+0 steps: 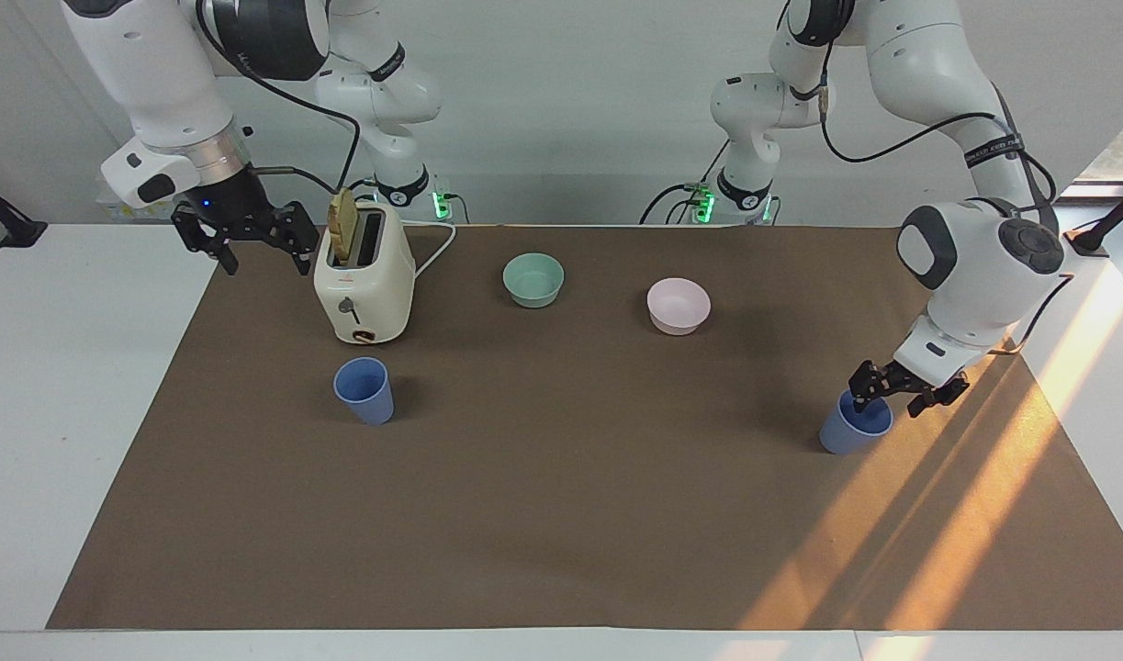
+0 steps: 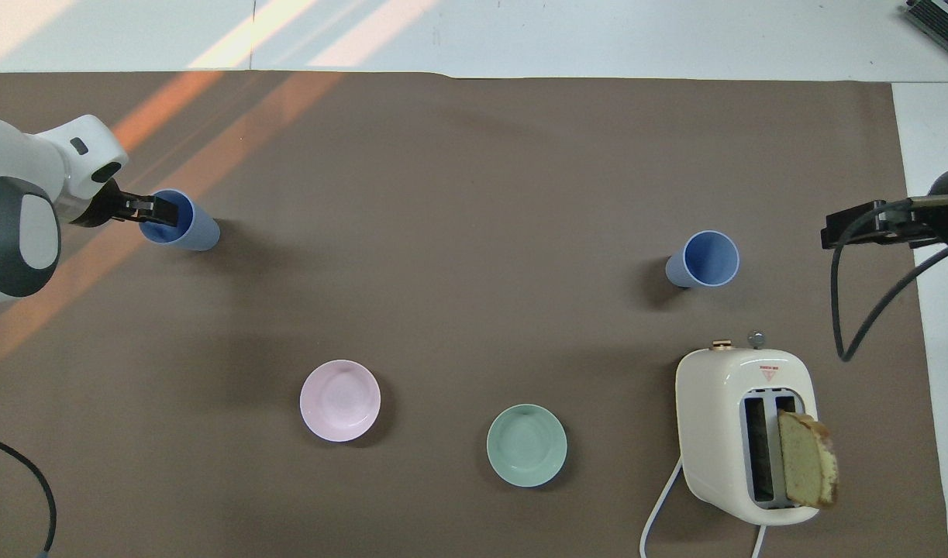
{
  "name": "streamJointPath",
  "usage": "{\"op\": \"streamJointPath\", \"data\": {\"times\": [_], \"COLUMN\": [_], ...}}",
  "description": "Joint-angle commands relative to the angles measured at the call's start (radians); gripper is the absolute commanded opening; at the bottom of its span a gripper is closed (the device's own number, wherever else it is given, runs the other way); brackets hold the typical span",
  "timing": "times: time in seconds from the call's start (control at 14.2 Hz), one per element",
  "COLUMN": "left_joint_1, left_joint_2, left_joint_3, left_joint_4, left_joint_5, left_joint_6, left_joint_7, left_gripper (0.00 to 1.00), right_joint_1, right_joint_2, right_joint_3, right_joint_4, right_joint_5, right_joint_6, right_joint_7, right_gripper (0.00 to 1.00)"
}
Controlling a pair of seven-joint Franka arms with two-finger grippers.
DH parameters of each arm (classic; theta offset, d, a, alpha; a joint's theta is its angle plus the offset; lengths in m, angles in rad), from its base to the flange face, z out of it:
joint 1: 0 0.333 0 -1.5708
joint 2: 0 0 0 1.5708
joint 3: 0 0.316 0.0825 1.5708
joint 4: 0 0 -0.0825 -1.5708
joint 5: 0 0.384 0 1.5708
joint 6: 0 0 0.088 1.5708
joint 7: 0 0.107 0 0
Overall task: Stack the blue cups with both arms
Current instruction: 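Reach the left gripper to the nearby blue cup and grasp it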
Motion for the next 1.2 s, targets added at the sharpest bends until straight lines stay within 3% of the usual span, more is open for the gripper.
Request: {"op": "streamJointPath", "data": {"times": [0.0, 0.07, 0.14, 0.28, 0.63, 0.91, 1.12], "left_joint_1": [0.012, 0.011, 0.011, 0.009, 0.008, -0.011, -0.023], "left_joint_2": [0.012, 0.017, 0.014, 0.012, -0.018, -0.097, -0.104], "left_joint_3": [-0.005, -0.005, -0.005, -0.005, -0.006, -0.024, -0.141], "left_joint_4": [-0.027, -0.050, -0.064, -0.065, -0.036, -0.022, -0.035], "left_joint_5": [-0.016, -0.023, -0.027, -0.027, -0.026, -0.026, -0.026], "left_joint_6": [0.043, 0.075, 0.096, 0.084, 0.025, -0.072, -0.061], "left_joint_7": [0.038, 0.048, 0.049, 0.036, 0.049, 0.030, -0.170], "left_gripper": [0.70, 0.64, 0.51, 0.00, 0.00, 0.00, 0.00], "right_joint_1": [-0.012, -0.012, -0.012, -0.012, -0.012, -0.012, -0.013], "right_joint_2": [-0.022, -0.022, -0.022, -0.022, -0.022, -0.020, -0.020], "right_joint_3": [0.006, 0.006, 0.006, 0.006, 0.006, 0.006, 0.004], "right_joint_4": [-0.030, -0.030, -0.030, -0.030, -0.030, -0.021, -0.021], "right_joint_5": [0.018, 0.018, 0.018, 0.017, 0.017, 0.017, 0.017], "right_joint_6": [0.022, 0.022, 0.022, 0.022, 0.022, 0.011, 0.008], "right_joint_7": [0.022, 0.022, 0.022, 0.022, 0.022, 0.015, 0.017], "right_gripper": [1.00, 1.00, 1.00, 1.00, 1.00, 1.00, 1.00]}}
